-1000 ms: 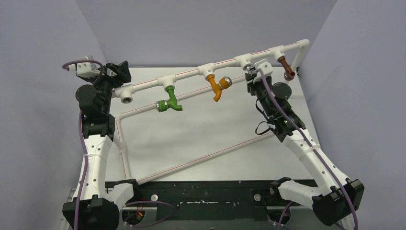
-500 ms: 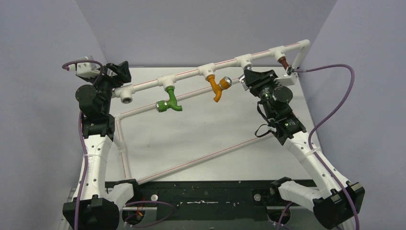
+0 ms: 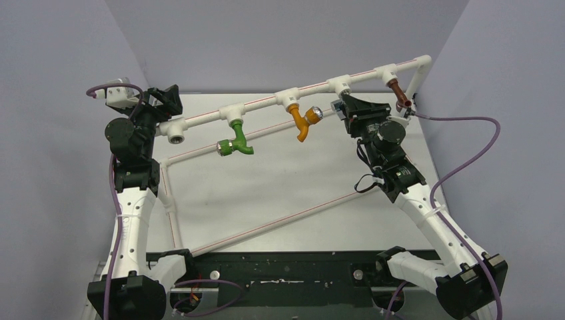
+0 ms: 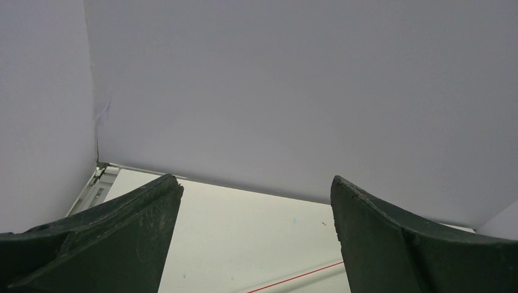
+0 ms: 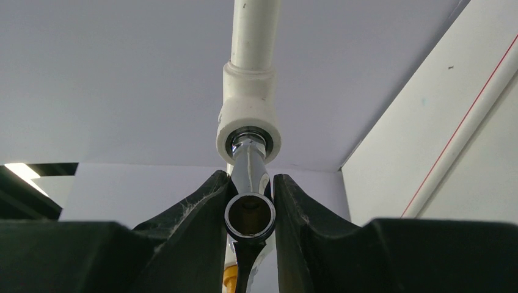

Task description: Install the water faucets

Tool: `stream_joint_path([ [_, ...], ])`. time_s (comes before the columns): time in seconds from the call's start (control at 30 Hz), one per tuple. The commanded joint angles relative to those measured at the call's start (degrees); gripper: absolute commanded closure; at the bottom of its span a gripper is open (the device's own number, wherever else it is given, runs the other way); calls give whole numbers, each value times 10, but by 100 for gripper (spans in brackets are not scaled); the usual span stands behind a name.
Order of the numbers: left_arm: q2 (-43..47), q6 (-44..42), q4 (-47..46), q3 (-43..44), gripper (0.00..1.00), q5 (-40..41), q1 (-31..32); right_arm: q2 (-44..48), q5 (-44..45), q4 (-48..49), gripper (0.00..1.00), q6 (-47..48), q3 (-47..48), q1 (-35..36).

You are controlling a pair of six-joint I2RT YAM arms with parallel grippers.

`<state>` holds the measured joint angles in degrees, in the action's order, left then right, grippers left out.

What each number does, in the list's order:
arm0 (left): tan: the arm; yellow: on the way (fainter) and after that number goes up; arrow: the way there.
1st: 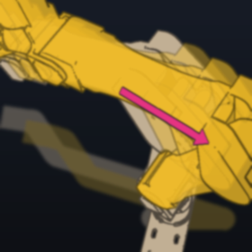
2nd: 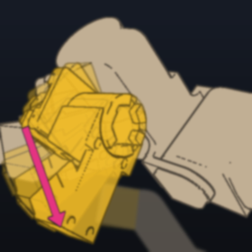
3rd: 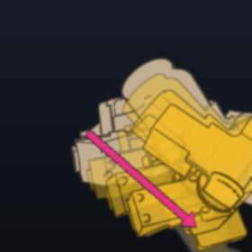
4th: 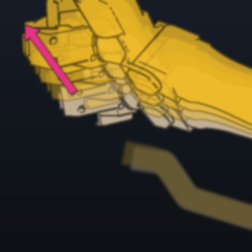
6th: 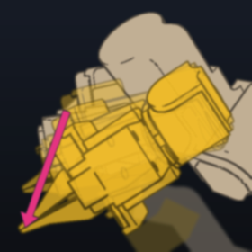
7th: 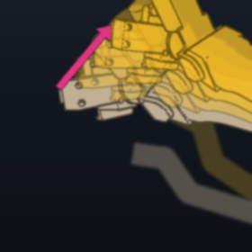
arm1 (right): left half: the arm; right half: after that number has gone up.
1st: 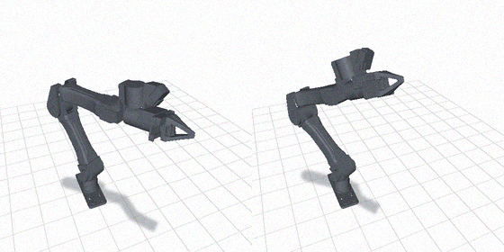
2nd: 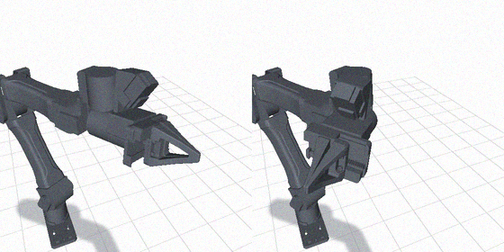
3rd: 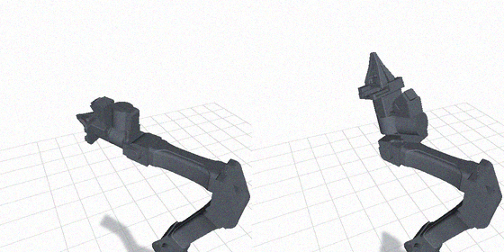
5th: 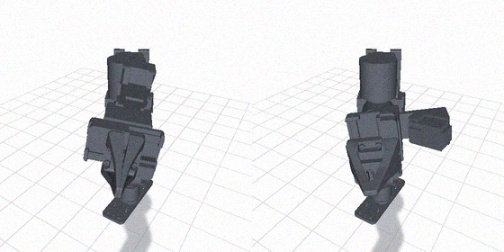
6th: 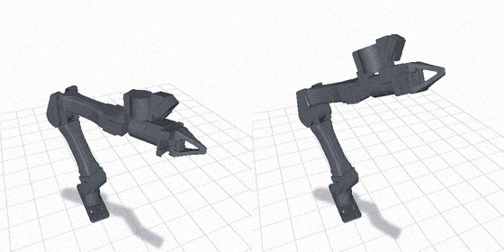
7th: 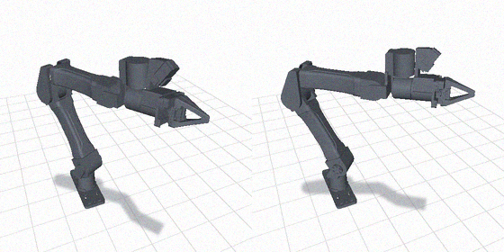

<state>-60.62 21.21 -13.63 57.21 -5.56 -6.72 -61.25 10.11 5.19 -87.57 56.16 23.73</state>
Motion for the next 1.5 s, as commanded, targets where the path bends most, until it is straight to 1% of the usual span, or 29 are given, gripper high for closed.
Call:
stream_joint_path([
  [0.0, -48, 2, 151, -55, 10, -21, -5, 57, 8, 130, 100, -142, 24, 9],
  [0.13, -50, 3, 153, -54, 10, -22, -5, 61, 11, 107, 100, -141, 31, 12],
  [0.17, -50, 3, 153, -54, 10, -22, -5, 61, 8, 101, 94, -136, 32, 11],
  [0.3, -49, 3, 153, -54, 10, -21, -5, 59, -13, 92, 63, -117, 19, 12],
  [0.33, -49, 3, 153, -54, 10, -21, -5, 60, -18, 94, 56, -118, 7, 12],
  [0.43, -49, 2, 153, -54, 10, -20, -5, 66, -33, 94, 44, -105, -13, 11],
  [0.6, -50, 3, 153, -54, 10, -20, -5, 96, -45, 69, 32, -66, -33, 10],
  [0.67, -51, 3, 154, -54, 10, -20, -5, 111, -46, 48, 29, -47, -37, 10],
  [0.8, -50, 3, 154, -54, 10, -21, -5, 141, -48, 0, 27, -4, -46, 9],
  [0.93, -50, 3, 153, -54, 10, -20, -5, 181, -48, -23, 26, 75, -46, 8],
  [1.03, -52, 3, 153, -53, 10, -20, -5, 202, -38, -70, 26, 175, -24, 8],
  [1.13, -53, 3, 154, -53, 10, -21, -5, 216, -42, -88, 27, 287, -6, 8],
  [1.27, -55, 3, 154, -53, 10, -22, -5, 217, -104, -72, 27, 470, 15, 9],
  [1.47, -56, 4, 154, -53, 10, -23, -6, 174, -225, -86, 26, 738, 51, 8],
])
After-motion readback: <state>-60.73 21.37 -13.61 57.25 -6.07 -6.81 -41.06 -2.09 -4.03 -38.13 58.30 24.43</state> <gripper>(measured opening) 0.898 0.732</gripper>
